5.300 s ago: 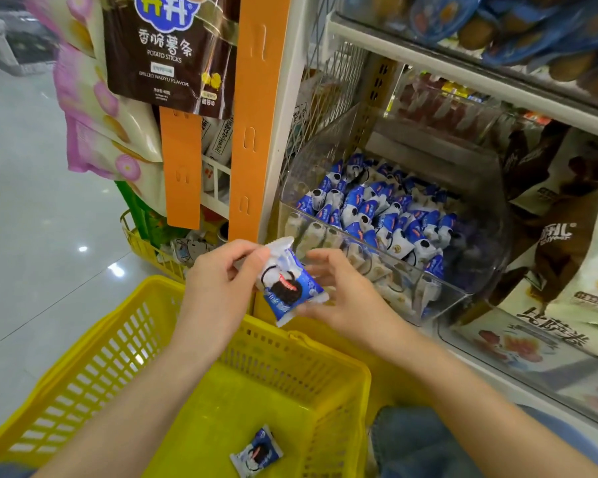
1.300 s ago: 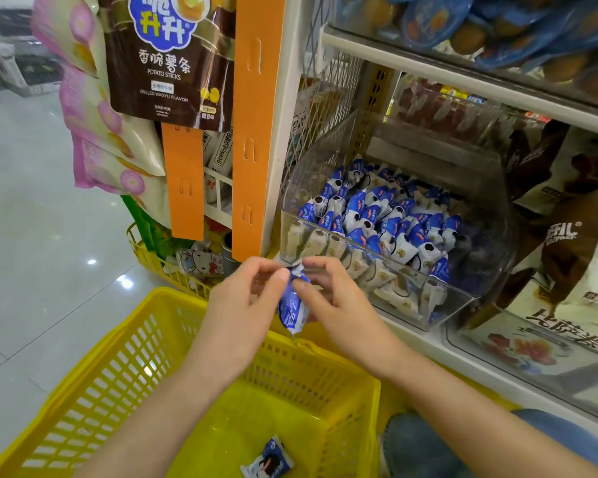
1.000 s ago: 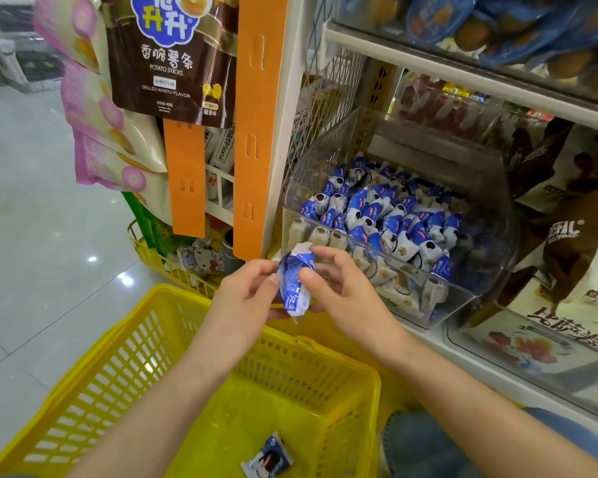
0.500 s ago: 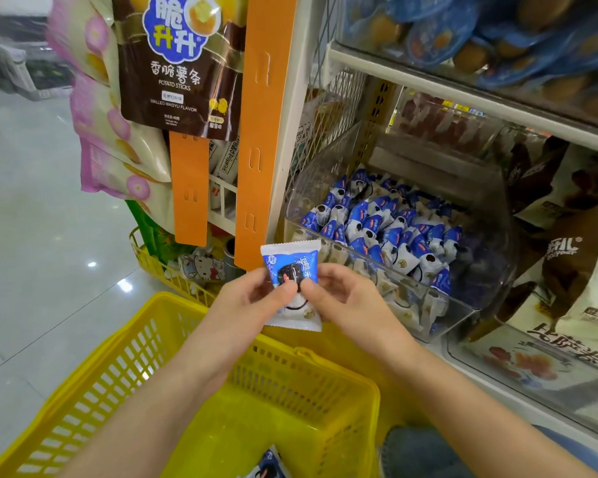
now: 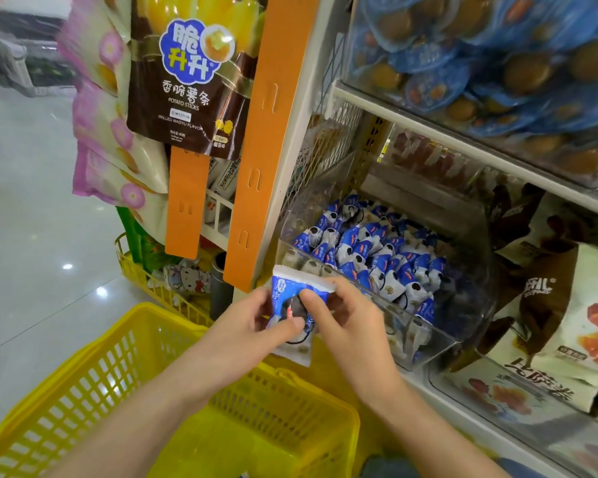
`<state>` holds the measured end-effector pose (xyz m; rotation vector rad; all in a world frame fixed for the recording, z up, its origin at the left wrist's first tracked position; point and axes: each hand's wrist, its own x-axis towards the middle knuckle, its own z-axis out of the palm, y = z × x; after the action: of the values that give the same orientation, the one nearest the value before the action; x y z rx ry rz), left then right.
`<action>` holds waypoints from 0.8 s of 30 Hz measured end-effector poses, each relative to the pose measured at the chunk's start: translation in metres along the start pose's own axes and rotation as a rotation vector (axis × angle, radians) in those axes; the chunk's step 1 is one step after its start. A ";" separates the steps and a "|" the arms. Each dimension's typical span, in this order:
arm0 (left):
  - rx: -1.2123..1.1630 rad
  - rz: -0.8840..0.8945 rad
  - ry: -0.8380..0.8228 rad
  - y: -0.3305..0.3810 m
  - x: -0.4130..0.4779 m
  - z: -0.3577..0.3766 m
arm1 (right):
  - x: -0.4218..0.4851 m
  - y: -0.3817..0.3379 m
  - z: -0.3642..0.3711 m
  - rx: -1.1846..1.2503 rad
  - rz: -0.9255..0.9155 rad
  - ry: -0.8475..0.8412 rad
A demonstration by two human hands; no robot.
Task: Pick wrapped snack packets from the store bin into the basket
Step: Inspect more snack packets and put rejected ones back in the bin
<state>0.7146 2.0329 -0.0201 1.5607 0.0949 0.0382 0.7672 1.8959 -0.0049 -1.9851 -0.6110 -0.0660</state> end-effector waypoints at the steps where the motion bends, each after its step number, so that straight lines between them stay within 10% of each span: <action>1: -0.006 0.018 -0.008 0.001 0.000 0.001 | 0.000 -0.001 0.000 0.017 0.009 0.004; 9: -0.096 0.039 0.124 0.010 0.002 -0.001 | 0.011 -0.011 -0.016 0.024 -0.087 -0.138; 17: -0.171 0.079 0.279 0.016 0.015 -0.011 | 0.130 0.029 -0.061 -0.452 0.050 0.127; 24: -0.214 0.102 0.312 0.015 0.026 -0.018 | 0.180 0.071 -0.072 -0.807 0.294 -0.223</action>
<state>0.7393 2.0530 -0.0064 1.3344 0.2491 0.3623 0.9707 1.8791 0.0259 -2.8763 -0.4574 0.1088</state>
